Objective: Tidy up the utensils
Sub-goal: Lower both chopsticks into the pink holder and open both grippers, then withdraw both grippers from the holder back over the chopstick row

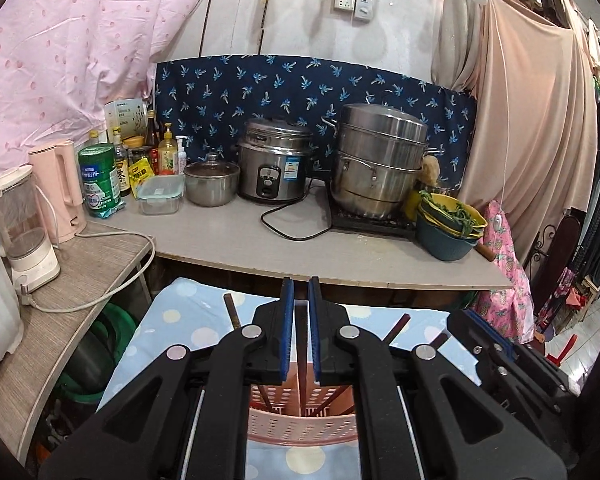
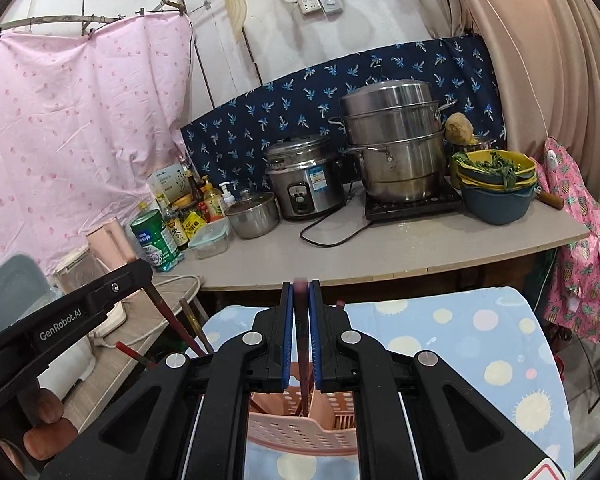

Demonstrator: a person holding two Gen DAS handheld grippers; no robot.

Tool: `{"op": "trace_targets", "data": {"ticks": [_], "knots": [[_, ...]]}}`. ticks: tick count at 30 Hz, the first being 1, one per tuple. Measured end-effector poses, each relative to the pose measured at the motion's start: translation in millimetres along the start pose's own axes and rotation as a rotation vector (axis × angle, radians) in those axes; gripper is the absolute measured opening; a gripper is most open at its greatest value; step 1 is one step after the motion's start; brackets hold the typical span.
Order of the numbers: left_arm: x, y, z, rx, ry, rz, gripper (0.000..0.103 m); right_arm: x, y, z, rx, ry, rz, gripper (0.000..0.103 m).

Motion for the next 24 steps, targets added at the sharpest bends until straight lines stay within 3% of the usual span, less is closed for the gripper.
{"op": "trace_targets", "data": {"ticks": [3, 6, 8, 15, 17, 24], "knots": [[1, 1, -4, -0.003, -0.017, 0.004, 0.009, 3, 1, 1, -0.001, 0.009, 0.003, 0.018], [4, 1, -9, 0.005, -0.032, 0.008, 0.019, 10, 1, 4, -0.009, 0.016, 0.015, 0.032], [9, 1, -13, 0.008, -0.045, 0.016, 0.030, 16, 1, 4, -0.011, 0.018, 0.024, 0.033], [35, 8, -20, -0.023, -0.088, 0.025, 0.037, 42, 5, 0, 0.005, 0.028, 0.033, 0.038], [42, 15, -22, -0.041, -0.119, 0.017, 0.045, 51, 10, -3, 0.006, 0.024, 0.030, 0.040], [64, 48, -33, -0.086, -0.189, -0.017, 0.046, 81, 41, -15, 0.041, 0.047, -0.017, 0.043]]}}
Point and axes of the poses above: each gripper's, at about its wrist camera, not at the fingertips, and x roughly against the way its jaws point, z to its right, y to its underside, the point moved 2 cm from there along -x, roughly the way its jaws point, and after that the axes turned 14 degrees about x, right-handed, at the moved point
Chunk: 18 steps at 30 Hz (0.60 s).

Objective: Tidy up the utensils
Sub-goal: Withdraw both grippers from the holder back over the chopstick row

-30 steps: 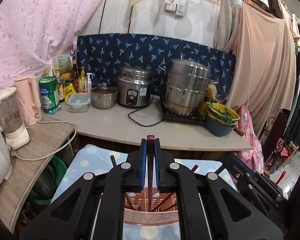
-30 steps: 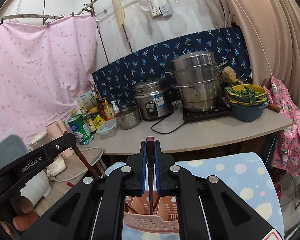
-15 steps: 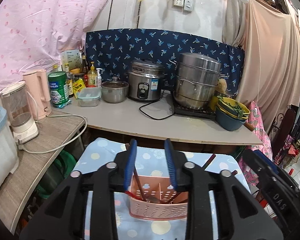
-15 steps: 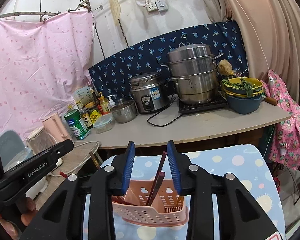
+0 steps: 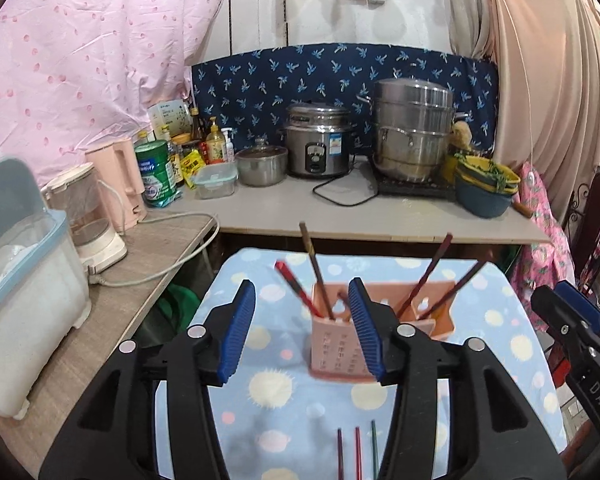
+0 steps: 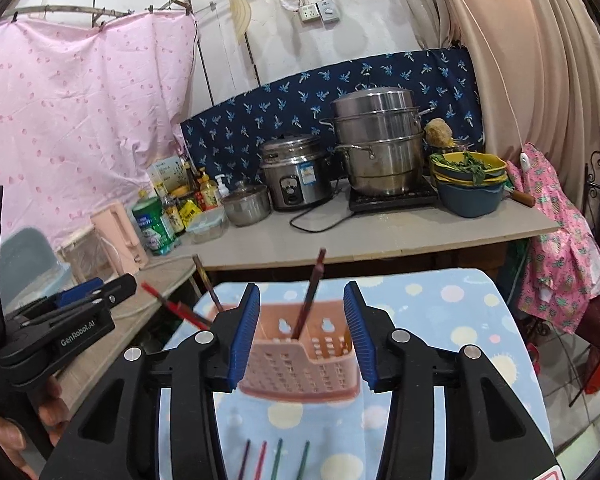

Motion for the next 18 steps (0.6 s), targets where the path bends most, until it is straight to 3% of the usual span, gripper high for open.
{"op": "trace_targets", "data": {"ticks": [18], "knots": [[30, 100, -46, 0.001, -0.048, -0.149, 0.046, 57, 94, -38, 0.037, -0.011, -0.125, 0.043]]}}
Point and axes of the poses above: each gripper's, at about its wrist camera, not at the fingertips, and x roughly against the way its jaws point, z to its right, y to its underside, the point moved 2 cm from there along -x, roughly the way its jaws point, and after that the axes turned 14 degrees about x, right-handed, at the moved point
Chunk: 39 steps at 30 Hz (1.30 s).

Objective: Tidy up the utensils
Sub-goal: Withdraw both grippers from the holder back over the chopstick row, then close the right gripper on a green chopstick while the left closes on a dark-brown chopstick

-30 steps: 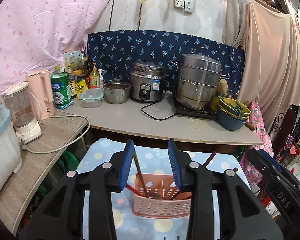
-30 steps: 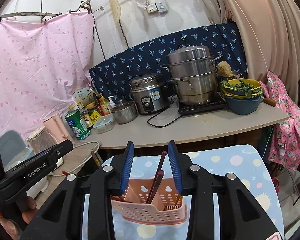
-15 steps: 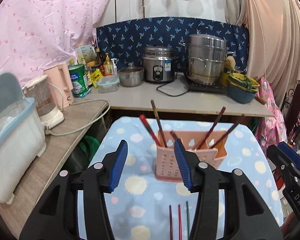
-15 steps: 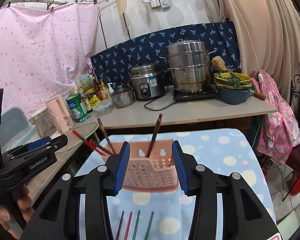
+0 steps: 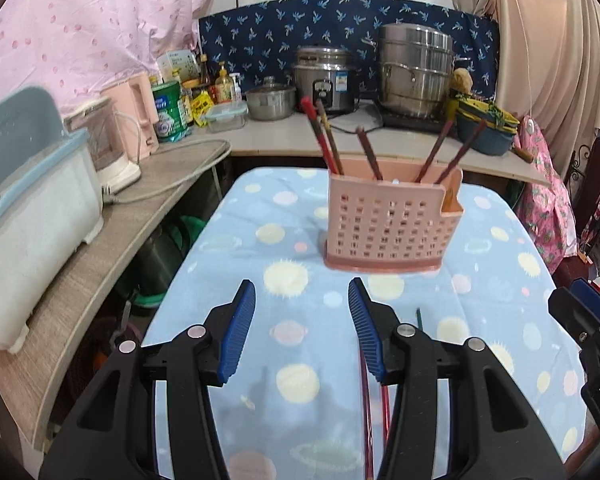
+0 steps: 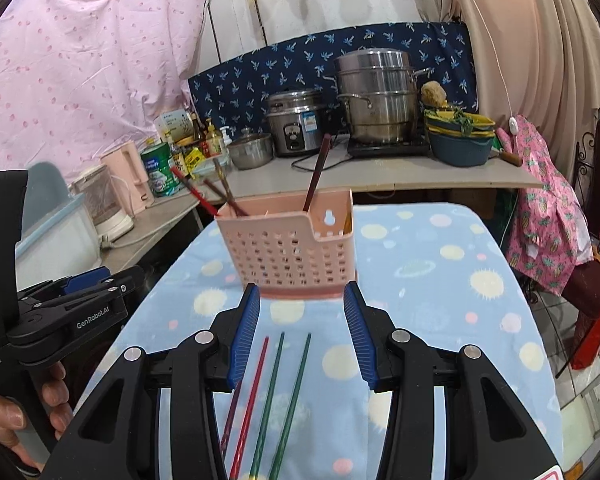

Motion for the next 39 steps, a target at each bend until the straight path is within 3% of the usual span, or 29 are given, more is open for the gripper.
{"op": "trace_targets", "data": {"ticks": [19, 26, 39], "knots": [[0, 106, -34, 0.010, -0.048, -0.125, 0.046, 6, 123, -46, 0.043, 0.001, -0.184, 0.043], [0, 130, -37, -0.008, -0.060, -0.152, 0.046, -5, 148, -61, 0.039, -0.028, -0.236, 0.042], [-6, 148, -42, -0.009, -0.062, -0.199, 0.046, -21, 167, -72, 0.032, -0.051, -0.296, 0.022]]}}
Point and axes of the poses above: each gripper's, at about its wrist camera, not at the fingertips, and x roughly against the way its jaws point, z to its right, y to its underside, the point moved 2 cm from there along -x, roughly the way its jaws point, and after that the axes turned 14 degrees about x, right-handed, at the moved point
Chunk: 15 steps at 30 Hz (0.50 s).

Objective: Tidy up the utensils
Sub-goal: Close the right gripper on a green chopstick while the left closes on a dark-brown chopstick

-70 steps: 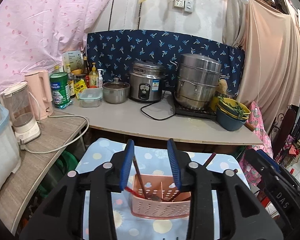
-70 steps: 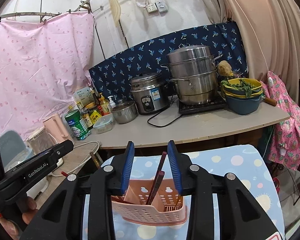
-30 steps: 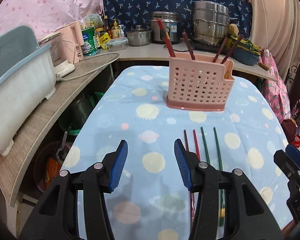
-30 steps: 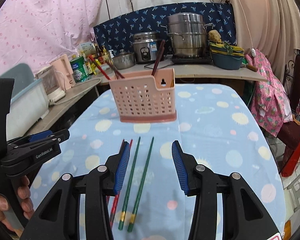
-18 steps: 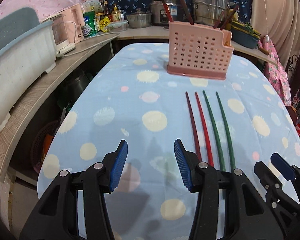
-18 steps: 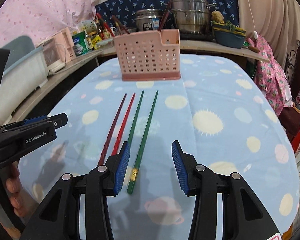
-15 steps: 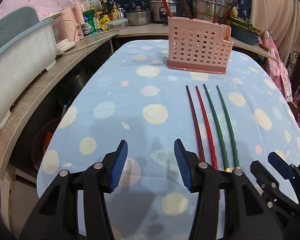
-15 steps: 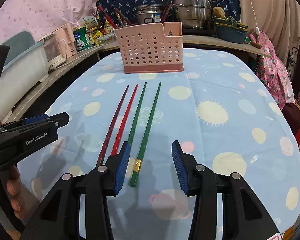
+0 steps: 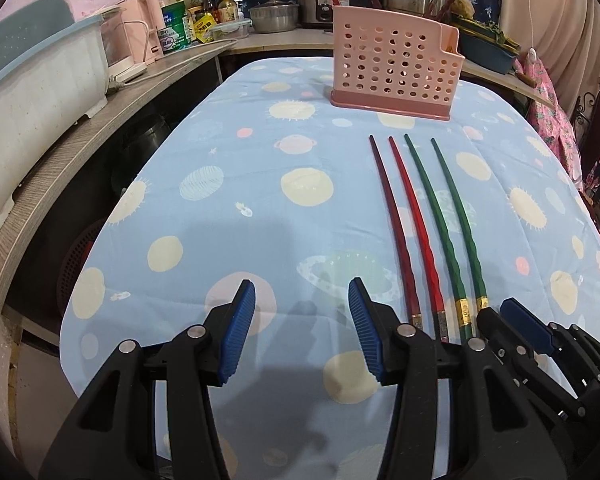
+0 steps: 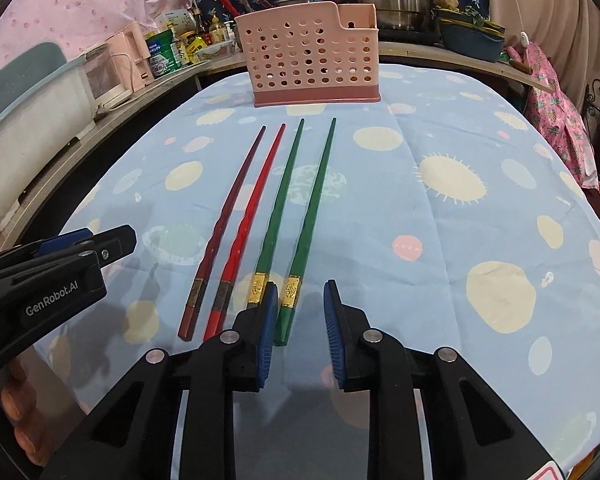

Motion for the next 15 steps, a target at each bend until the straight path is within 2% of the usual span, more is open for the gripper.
{"op": "trace_targets", "data": {"ticks": [5, 8, 10, 15], "knots": [[-3, 3, -1, 0.003, -0.001, -0.012, 0.048, -3, 2, -2, 0.005, -0.002, -0.004, 0.020], [-3, 6, -1, 0.001, 0.000, -0.018, 0.050, -3, 3, -1, 0.005, 0.004, -0.002, 0.016], [-4, 8, 1, -0.003, 0.002, -0.021, 0.052, -3, 4, 2, 0.001, 0.010, -0.002, 0.009], [-3, 13, 5, -0.017, 0.013, -0.028, 0.057, 0, 9, 11, -0.027, 0.029, 0.005, 0.007]]}}
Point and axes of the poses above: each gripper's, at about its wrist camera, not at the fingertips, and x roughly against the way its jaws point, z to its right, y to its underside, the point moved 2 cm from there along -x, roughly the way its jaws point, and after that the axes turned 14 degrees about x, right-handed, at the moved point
